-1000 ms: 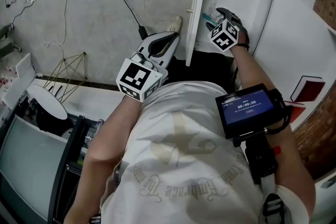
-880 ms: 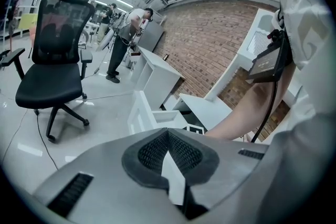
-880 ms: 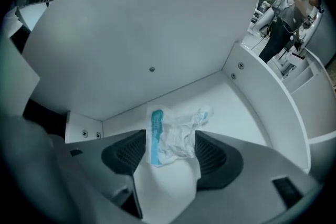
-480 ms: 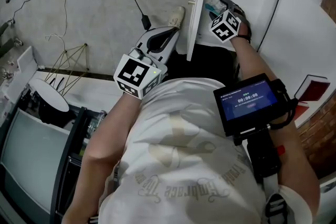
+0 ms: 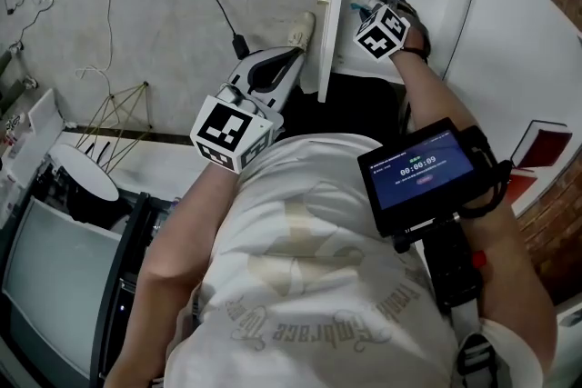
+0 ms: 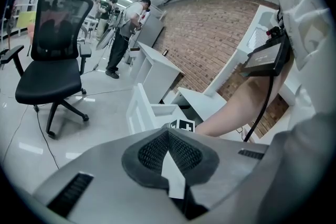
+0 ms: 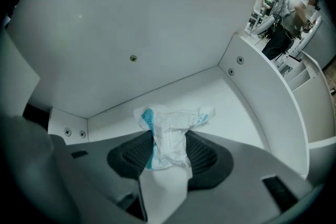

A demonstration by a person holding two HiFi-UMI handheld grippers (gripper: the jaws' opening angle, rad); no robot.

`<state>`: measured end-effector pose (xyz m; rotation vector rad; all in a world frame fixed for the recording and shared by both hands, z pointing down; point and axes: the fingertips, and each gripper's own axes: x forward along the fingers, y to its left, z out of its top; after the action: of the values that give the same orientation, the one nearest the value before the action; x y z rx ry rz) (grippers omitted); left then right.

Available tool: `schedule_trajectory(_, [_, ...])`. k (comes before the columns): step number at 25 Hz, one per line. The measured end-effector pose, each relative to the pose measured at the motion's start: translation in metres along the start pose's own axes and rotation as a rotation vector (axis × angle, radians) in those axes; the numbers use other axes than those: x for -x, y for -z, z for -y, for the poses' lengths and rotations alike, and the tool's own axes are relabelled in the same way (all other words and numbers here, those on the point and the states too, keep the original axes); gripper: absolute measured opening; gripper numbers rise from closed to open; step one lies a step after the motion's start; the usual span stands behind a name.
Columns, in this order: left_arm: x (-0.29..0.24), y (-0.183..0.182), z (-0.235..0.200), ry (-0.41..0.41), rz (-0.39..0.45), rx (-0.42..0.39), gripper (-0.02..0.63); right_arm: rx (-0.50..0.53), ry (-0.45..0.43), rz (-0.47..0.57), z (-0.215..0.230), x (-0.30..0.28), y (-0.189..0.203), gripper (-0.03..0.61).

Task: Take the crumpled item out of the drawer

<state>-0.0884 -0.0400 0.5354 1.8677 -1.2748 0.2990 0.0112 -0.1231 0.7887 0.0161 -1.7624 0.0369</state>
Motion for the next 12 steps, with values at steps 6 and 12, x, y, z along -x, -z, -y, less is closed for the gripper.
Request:
schedule_trajectory(6, [0.013, -0.004, -0.002, 0.000, 0.029, -0.021, 0.020, -0.009, 0.005, -0.019, -0.003, 0.006, 0.000, 0.193])
schedule_trajectory(12, [0.006, -0.011, -0.008, 0.009, 0.032, -0.035, 0.020, -0.039, 0.002, -0.013, 0.006, 0.008, 0.001, 0.184])
